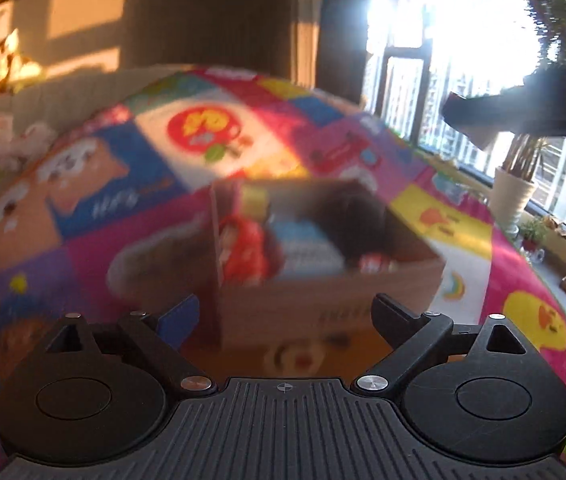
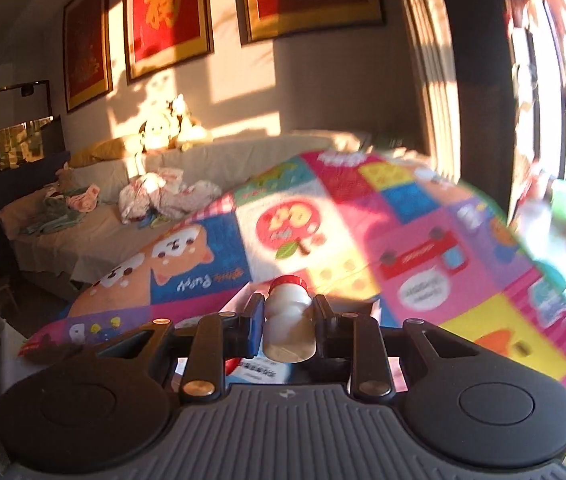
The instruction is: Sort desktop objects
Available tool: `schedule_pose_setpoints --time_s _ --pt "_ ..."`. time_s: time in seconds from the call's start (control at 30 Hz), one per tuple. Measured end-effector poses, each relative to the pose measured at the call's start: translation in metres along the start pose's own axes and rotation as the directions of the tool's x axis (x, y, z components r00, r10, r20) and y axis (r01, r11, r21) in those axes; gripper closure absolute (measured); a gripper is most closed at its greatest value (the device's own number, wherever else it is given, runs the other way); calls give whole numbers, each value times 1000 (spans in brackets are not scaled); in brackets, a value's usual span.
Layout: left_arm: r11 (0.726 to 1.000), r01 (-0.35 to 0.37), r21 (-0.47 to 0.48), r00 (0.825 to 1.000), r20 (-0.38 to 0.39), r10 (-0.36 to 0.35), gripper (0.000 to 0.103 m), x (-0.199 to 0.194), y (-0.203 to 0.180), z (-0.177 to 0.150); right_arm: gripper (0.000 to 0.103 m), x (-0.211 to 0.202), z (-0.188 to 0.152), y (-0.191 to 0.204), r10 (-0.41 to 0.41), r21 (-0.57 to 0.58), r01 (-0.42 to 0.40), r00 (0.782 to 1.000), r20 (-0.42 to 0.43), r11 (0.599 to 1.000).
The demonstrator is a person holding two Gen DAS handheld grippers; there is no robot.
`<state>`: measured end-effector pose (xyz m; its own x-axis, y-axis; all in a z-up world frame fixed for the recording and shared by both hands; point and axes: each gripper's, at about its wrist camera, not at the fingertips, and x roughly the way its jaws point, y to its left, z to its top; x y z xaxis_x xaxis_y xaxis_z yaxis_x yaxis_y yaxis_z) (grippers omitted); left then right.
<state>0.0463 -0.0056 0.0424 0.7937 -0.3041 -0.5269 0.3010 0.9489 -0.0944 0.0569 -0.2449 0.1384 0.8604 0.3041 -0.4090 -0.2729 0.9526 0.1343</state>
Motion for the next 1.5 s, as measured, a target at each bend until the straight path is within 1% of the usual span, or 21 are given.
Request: schedule_pose_setpoints --time_s 0.07,0.13,0.23,0.27,0.3,0.37,0.47,0.57,0.63,0.67,0.73,0.77,0.83,0.9,0.97,1.07,1.13,1.2,1.27,1.43,1.5 --pt "1000 -21 -13 999 -33 20 2 -6 5 -14 76 26 -2 3 3 8 -3 1000 -21 1000" --pt "998 -55 -11 997 -52 54 1 -13 8 -23 71 52 -4 2 -15 23 16 999 -43 1000" --pt "997 -77 -15 994 -84 75 0 -20 12 -29 70 72 -11 -7 -50 75 56 996 -80 996" --pt "997 -79 -21 992 -96 76 0 -20 13 -29 65 72 -15 -10 -61 89 68 994 -88 994" --pt "996 -82 -26 991 -104 79 0 -20 12 -29 63 69 -20 -11 -63 99 72 994 -92 992" --pt "996 -86 -28 990 -111 82 0 -20 9 -28 51 59 -31 -11 -59 100 68 994 -91 993" --pt "997 -78 -18 991 -107 76 0 -20 -1 -26 39 35 -55 0 -69 59 74 993 -93 995" --pt "999 -49 3 994 -93 49 0 -22 -12 -25 30 9 -85 10 -48 62 56 991 -124 997" --pt "999 -44 15 995 -89 45 0 -21 -16 -27 20 -3 -105 16 -40 86 54 987 -157 995" --pt "999 -46 23 995 -89 48 0 -21 -18 -28 16 -6 -114 19 -41 92 58 983 -176 994" --pt "997 -65 28 994 -86 67 0 -19 -18 -33 10 -6 -130 26 -51 88 71 976 -210 994" --pt "997 -76 30 994 -77 78 0 -18 -17 -36 4 -4 -137 29 -60 81 80 973 -224 994" --pt "995 -91 42 993 -73 94 0 -13 -14 -41 0 4 -149 36 -98 59 116 964 -247 991" --pt "994 -100 44 992 -75 103 0 -7 -10 -44 0 16 -157 44 -146 12 155 953 -265 988" --pt "991 -126 51 988 -86 131 0 1 -9 -47 0 28 -164 49 -199 -30 199 939 -280 980" --pt "989 -145 40 980 -132 149 0 14 -6 -52 0 43 -166 44 -216 -9 223 929 -299 975" --pt "989 -144 32 981 -130 147 0 13 -4 -51 0 47 -164 40 -233 4 245 927 -295 969" --pt "989 -145 32 980 -130 148 0 14 -4 -52 0 52 -163 36 -263 24 282 917 -299 959" --pt "989 -146 33 980 -129 150 0 13 -4 -52 0 55 -163 38 -282 4 296 913 -295 955" --pt "989 -147 35 980 -129 150 0 13 -4 -53 0 53 -171 40 -303 5 313 921 -247 950" --pt "989 -147 34 980 -129 150 0 13 -5 -53 0 53 -171 39 -301 8 312 921 -247 950"
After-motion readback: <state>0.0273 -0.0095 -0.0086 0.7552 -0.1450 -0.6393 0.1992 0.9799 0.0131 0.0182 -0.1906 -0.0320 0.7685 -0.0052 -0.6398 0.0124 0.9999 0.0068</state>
